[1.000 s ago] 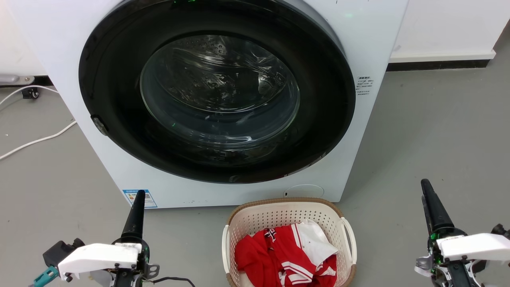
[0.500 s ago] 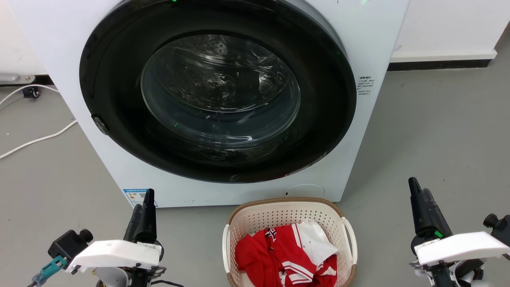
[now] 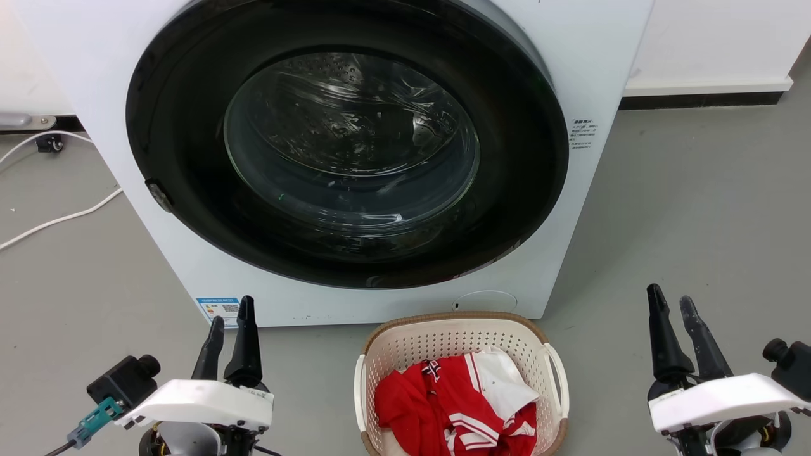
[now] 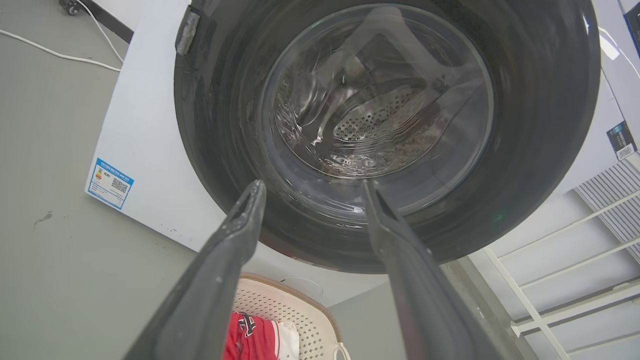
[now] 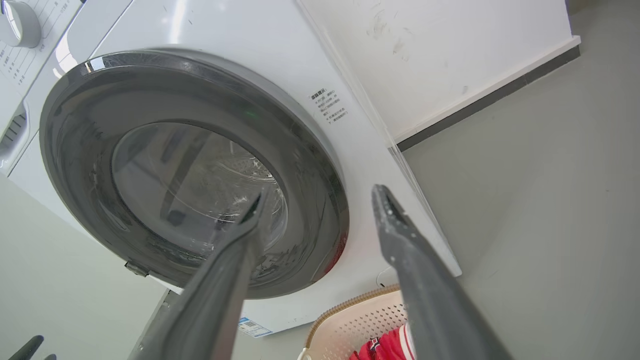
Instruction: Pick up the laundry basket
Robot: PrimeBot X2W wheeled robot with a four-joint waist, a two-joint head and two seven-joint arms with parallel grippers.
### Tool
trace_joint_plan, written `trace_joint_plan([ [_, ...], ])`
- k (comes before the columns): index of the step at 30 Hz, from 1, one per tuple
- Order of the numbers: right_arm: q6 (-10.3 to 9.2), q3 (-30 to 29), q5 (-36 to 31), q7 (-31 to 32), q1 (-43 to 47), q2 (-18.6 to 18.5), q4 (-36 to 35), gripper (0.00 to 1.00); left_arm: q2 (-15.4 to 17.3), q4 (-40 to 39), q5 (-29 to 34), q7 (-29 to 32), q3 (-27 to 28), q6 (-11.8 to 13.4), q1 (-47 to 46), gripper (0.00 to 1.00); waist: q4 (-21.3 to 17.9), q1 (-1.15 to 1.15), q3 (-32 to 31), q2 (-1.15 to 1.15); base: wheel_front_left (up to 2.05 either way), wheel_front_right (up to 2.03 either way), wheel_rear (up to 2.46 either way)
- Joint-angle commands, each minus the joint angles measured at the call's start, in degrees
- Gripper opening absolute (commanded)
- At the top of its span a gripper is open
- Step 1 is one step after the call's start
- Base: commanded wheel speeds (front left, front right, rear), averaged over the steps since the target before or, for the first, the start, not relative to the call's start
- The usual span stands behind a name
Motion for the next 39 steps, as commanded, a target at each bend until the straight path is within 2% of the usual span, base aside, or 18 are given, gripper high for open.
trace_joint_plan([
  [1,0.0,0.4,-2.5,-0.7,-0.1,-0.2,-1.4,1.0,0.3,-1.0,2.2,-0.7,-0.2,0.3,-0.1,1.0,0.0,0.0,0.0,0.0,0.0,0.0,0.0],
  [12,0.0,0.7,-10.4,-2.5,0.7,-0.2,-3.2,1.0,0.3,-1.4,10.5,-2.6,-1.4,0.9,0.4,1.0,0.2,0.0,0.0,0.0,0.0,0.0,0.0],
  [39,0.0,1.2,-23.2,-6.3,3.7,-0.3,-5.3,1.0,0.3,-1.4,25.4,-6.3,-3.3,1.4,2.4,1.0,0.7,0.0,-0.9,0.0,0.0,0.0,0.0],
])
